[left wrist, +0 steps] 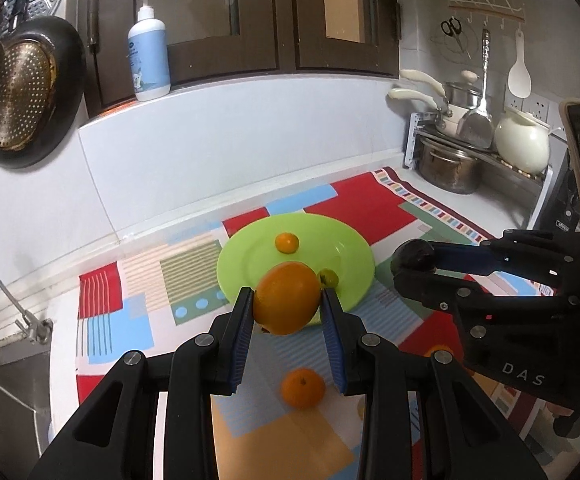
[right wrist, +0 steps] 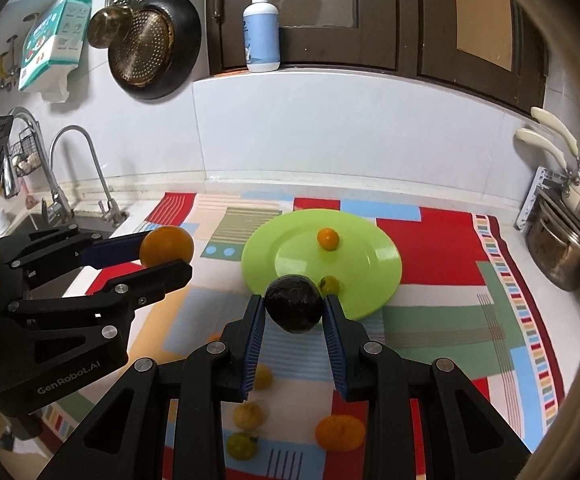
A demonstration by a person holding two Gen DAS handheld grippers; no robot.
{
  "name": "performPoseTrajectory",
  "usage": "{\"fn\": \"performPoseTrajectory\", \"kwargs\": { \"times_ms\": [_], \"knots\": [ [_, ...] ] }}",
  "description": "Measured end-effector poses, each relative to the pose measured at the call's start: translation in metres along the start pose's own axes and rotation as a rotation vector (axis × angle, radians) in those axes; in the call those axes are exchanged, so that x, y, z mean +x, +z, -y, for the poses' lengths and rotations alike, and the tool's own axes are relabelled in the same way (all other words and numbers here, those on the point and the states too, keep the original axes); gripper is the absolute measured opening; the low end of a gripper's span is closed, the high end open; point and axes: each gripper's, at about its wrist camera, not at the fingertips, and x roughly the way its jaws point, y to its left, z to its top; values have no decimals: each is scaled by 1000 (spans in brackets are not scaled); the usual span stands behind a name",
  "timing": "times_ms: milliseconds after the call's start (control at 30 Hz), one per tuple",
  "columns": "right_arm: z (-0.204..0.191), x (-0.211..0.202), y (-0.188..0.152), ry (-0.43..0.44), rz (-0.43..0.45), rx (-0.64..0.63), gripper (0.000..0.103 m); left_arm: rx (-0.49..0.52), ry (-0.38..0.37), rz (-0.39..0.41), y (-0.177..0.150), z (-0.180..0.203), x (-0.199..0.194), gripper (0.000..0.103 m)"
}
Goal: Organize fruits
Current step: 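Carry the orange with the left tool while the right tool carries the plum to the plate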
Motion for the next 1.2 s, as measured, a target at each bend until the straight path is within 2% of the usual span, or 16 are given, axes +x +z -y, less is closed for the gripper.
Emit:
{"fn": "performPoseTrajectory", "kwargs": {
  "times_ms": [533,833,1200],
  "knots": [
    [32,51,45,-4,-10,17,31,1,2,-23,39,-12,57,33],
    [50,99,64,3,-68,37,31,-10,-4,-85,50,-23,106,33],
    [70,157,68,3,-168,73,31,-33,-14,-177,46,-34,165,33]
  ]
}}
